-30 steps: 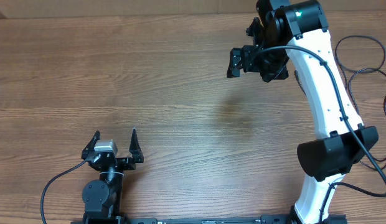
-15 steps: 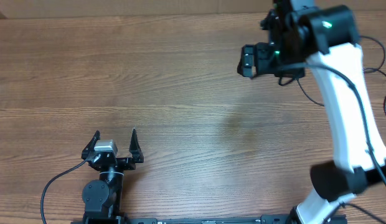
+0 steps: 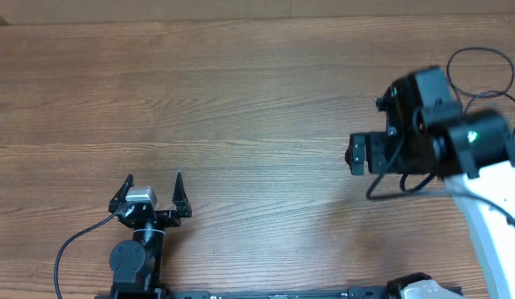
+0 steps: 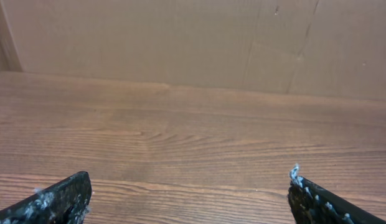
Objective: Untangle cables
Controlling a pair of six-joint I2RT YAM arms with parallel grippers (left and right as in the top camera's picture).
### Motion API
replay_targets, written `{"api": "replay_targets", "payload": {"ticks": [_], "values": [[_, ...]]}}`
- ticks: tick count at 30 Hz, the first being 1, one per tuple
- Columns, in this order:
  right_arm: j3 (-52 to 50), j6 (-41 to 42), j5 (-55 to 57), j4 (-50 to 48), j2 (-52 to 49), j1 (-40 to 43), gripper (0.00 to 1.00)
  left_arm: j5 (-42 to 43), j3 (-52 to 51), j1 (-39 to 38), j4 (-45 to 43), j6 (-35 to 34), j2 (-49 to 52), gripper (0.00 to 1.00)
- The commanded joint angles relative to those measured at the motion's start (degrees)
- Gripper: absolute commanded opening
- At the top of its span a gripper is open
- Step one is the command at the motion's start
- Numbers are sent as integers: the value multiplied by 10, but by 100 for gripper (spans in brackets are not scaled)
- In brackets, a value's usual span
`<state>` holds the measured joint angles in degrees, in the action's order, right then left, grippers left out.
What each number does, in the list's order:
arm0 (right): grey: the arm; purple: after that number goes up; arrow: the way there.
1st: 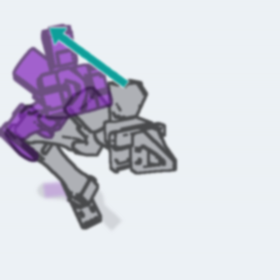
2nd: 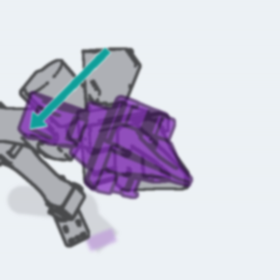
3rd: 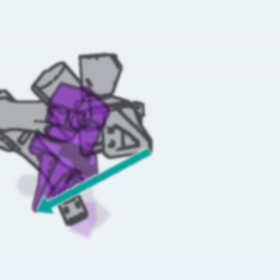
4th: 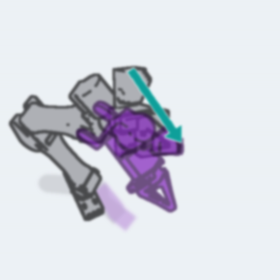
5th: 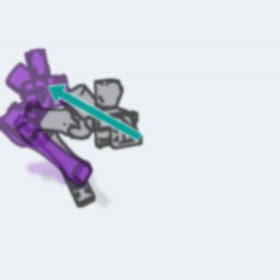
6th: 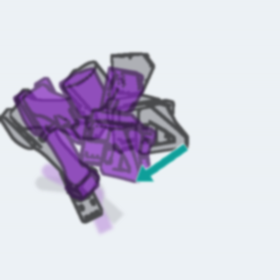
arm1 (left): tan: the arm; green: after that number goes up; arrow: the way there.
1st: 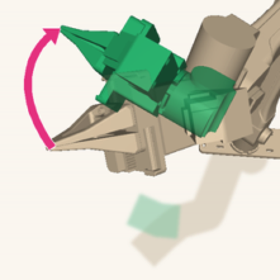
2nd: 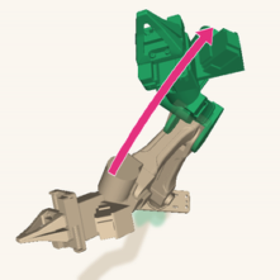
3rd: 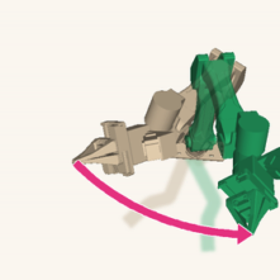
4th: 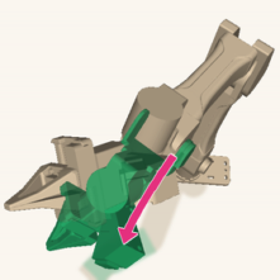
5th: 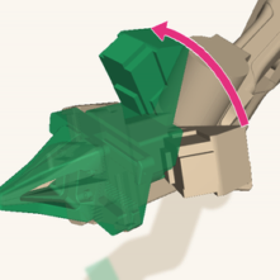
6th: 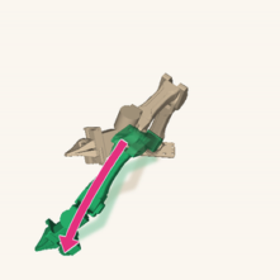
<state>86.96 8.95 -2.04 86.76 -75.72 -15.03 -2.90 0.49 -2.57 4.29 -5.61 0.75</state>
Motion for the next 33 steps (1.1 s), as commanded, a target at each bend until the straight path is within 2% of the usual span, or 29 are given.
{"api": "replay_targets", "payload": {"ticks": [1, 14, 21, 33], "values": [[-71, 12, 11, -56, 78, 0, 100, -9, -2, 4, -1, 9, -5, 100], [-322, 16, 12, -428, 336, 0, 100, -9, -2, 4, -1, 9, -5, 100], [-448, 16, 40, -609, 424, 1, 100, -9, -2, 4, -1, 9, -5, 100], [-688, 17, 39, -844, 533, 1, 100, -9, -2, 4, -1, 9, -5, 100]]}}
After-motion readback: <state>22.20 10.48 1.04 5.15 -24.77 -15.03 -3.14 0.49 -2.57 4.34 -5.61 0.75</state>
